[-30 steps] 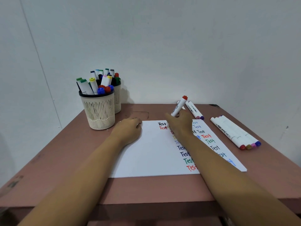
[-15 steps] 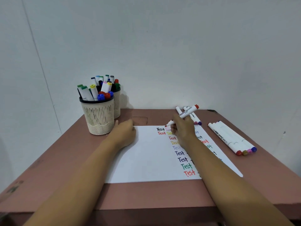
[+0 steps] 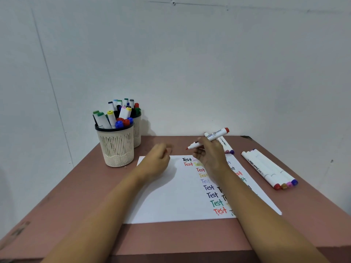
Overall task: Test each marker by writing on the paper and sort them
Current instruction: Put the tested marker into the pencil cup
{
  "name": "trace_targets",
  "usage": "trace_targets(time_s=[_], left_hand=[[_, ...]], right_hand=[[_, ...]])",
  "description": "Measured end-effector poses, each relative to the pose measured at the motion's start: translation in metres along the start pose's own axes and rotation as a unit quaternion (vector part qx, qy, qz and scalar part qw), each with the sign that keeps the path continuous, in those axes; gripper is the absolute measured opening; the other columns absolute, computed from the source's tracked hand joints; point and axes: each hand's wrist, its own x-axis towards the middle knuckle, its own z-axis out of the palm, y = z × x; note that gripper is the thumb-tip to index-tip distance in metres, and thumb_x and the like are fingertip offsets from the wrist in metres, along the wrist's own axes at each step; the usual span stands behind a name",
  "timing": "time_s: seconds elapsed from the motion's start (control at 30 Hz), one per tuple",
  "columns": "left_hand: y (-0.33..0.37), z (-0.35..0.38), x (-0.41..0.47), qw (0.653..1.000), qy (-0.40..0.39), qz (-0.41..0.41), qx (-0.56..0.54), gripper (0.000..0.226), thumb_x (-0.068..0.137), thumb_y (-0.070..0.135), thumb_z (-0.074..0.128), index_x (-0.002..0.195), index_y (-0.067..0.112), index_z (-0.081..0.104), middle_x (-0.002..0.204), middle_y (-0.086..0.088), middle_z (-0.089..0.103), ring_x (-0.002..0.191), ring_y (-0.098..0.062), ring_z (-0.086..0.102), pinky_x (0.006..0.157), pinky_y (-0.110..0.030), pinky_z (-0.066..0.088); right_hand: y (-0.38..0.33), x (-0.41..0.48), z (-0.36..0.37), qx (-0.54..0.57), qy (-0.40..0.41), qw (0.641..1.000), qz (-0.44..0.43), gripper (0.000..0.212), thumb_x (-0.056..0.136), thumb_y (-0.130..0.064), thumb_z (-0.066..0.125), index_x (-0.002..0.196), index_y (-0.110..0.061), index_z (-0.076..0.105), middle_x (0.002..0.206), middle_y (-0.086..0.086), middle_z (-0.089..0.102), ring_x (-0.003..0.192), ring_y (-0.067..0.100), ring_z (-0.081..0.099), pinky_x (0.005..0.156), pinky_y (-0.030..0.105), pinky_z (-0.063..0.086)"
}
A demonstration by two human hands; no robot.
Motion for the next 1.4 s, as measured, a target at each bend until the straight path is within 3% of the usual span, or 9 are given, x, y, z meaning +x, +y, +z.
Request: trace_targets(time_s=[0.1,0.27,0.4,0.53,0.63,0.8,0.97,1.17,1.4], left_hand=[[-0.005,0.003,0.0,0.997,0.002,-0.021,-0.075,0.034,0.093,0.01,0.054,0.122,0.023,0.043,0.089,0.005,0.05,0.075,-0.015,0.053,0.065,-0.024,0.042],[-0.007,0.006,0.0,0.995,0.022,-0.027,-0.094,0.031,0.084,0.012,0.067,0.093,0.031,0.045,0.089,0.002,0.053,0.075,-0.017,0.054,0.07,-0.029,0.043],[-0.004,0.005,-0.001,0.996,0.032,-0.014,-0.085,0.025,0.082,0.011,0.069,0.092,0.022,0.049,0.097,-0.002,0.059,0.079,-0.015,0.055,0.078,-0.031,0.046],[0.0,0.003,-0.002,0.998,0.045,0.025,-0.038,0.016,0.084,0.016,0.068,0.097,0.009,0.063,0.09,-0.011,0.066,0.08,-0.02,0.057,0.077,-0.036,0.046],[0.005,0.002,-0.006,0.996,0.053,0.058,-0.049,0.014,0.089,0.019,0.063,0.101,0.012,0.065,0.08,-0.003,0.063,0.073,-0.016,0.055,0.075,-0.034,0.046],[0.009,0.004,-0.009,0.992,0.074,0.103,0.015,0.018,0.092,0.021,0.058,0.108,0.015,0.063,0.077,0.01,0.057,0.068,0.0,0.051,0.064,-0.009,0.037],[0.016,0.01,-0.01,0.979,0.107,0.157,0.075,0.02,0.097,0.02,0.048,0.107,0.006,0.059,0.078,0.008,0.049,0.068,-0.006,0.042,0.061,-0.013,0.031],[0.022,0.013,-0.009,0.995,0.062,0.073,0.026,0.027,0.099,0.028,0.041,0.092,0.008,0.057,0.067,0.004,0.048,0.06,-0.012,0.043,0.054,-0.021,0.032],[0.028,0.006,-0.006,0.945,-0.082,-0.094,-0.303,0.032,0.102,0.025,0.038,0.078,0.008,0.05,0.054,0.007,0.027,0.045,-0.008,0.023,0.043,-0.016,0.022]], right_hand=[[-0.001,-0.006,0.006,-0.031,-0.058,0.998,-0.018,0.016,0.092,-0.002,0.05,0.077,-0.009,0.053,0.076,0.014,0.06,0.062,0.016,0.056,0.054,0.024,0.047],[-0.001,-0.007,0.009,-0.043,-0.051,0.997,-0.032,0.015,0.091,-0.001,0.05,0.078,-0.008,0.053,0.077,0.016,0.062,0.059,0.014,0.06,0.052,0.024,0.048],[0.001,-0.007,0.008,-0.044,-0.055,0.997,-0.022,0.007,0.092,-0.004,0.053,0.085,-0.006,0.053,0.079,0.015,0.063,0.061,0.014,0.062,0.054,0.024,0.049],[0.005,-0.009,0.012,-0.068,-0.081,0.994,0.017,0.015,0.093,-0.012,0.058,0.078,-0.01,0.056,0.068,0.004,0.057,0.059,0.012,0.053,0.052,0.022,0.044],[0.002,-0.01,0.013,-0.095,-0.068,0.993,0.016,0.021,0.094,-0.024,0.061,0.074,-0.017,0.057,0.061,-0.002,0.043,0.052,0.009,0.037,0.049,0.021,0.031],[-0.008,-0.014,0.019,-0.062,-0.025,0.995,0.072,0.049,0.098,-0.049,0.043,0.066,-0.014,0.052,0.05,0.0,0.044,0.039,0.01,0.034,0.044,0.02,0.027],[-0.005,-0.014,0.021,-0.104,0.047,0.993,0.039,0.041,0.098,-0.036,0.043,0.063,-0.015,0.035,0.042,-0.007,0.03,0.032,0.006,0.025,0.034,0.016,0.019],[0.002,-0.016,0.027,-0.078,0.08,0.992,0.051,0.037,0.093,-0.025,0.04,0.058,-0.018,0.031,0.041,-0.008,0.027,0.031,0.007,0.021,0.037,0.018,0.017],[0.004,-0.02,0.029,-0.096,0.073,0.992,0.027,0.039,0.098,-0.029,0.039,0.062,-0.014,0.038,0.05,-0.002,0.033,0.034,0.007,0.028,0.036,0.019,0.024]])
